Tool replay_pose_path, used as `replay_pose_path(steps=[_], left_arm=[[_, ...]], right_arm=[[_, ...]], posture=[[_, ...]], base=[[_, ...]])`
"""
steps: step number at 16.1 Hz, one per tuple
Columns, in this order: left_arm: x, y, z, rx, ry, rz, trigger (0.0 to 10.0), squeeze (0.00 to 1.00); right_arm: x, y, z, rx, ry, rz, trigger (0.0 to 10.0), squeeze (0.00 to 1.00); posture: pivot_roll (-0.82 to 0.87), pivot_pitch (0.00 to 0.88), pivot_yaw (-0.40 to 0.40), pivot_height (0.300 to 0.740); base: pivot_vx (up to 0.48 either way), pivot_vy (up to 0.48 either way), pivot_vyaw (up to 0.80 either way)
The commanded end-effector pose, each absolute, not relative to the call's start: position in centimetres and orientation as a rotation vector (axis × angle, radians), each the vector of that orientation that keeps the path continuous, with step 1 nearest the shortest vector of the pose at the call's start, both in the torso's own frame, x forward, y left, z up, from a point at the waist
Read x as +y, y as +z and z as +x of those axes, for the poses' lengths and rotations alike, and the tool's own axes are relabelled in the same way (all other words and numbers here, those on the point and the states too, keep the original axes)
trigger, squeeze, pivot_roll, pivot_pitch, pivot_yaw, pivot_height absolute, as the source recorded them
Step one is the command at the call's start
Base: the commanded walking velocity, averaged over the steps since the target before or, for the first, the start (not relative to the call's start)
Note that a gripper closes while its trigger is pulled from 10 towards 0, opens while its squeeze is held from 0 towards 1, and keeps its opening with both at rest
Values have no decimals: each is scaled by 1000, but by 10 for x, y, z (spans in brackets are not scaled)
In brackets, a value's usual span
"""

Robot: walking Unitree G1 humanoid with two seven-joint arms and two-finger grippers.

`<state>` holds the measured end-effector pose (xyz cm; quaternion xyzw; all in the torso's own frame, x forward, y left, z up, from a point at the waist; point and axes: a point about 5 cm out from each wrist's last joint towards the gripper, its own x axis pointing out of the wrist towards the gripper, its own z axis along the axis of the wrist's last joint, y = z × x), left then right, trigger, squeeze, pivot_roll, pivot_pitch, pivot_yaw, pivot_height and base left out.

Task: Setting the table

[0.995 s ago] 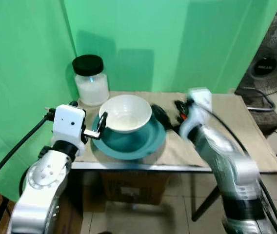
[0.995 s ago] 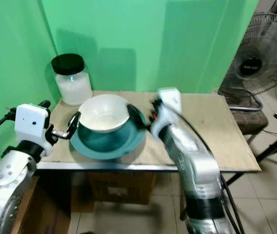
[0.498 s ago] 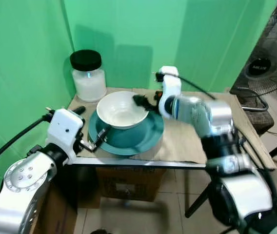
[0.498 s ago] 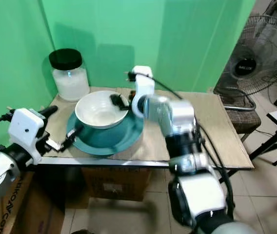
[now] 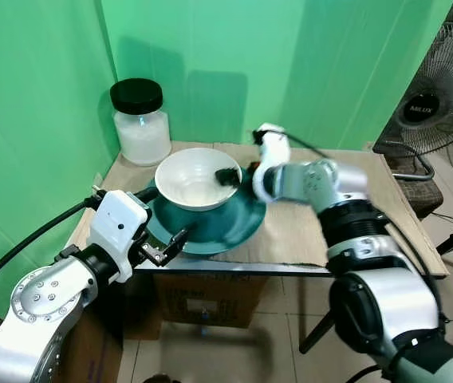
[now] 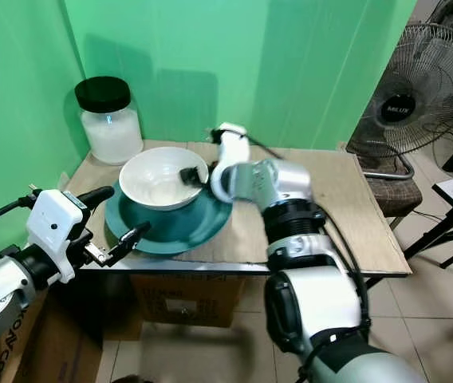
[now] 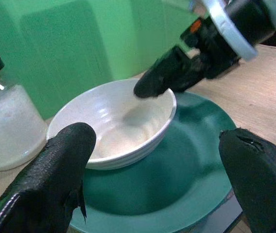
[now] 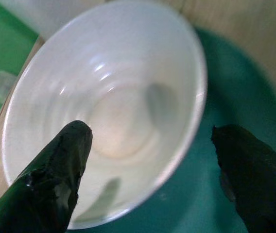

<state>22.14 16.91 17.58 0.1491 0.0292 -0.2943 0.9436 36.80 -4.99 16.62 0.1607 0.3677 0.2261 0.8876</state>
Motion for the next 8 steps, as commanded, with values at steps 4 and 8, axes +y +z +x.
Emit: replay_pose_path(steps=[4,8], left_arm=[[163,178,221,54,-640,311,10000,0],[162,178,222,52,-642,311,10000,0]], right_arm=[[-43,160,369,779,430,331,980,0],[-36,156,367,799,397,427,0,0]], posture=[[-1,16,-49,740],[5,19,-47,740]], base=[[0,0,0],[0,0,0]])
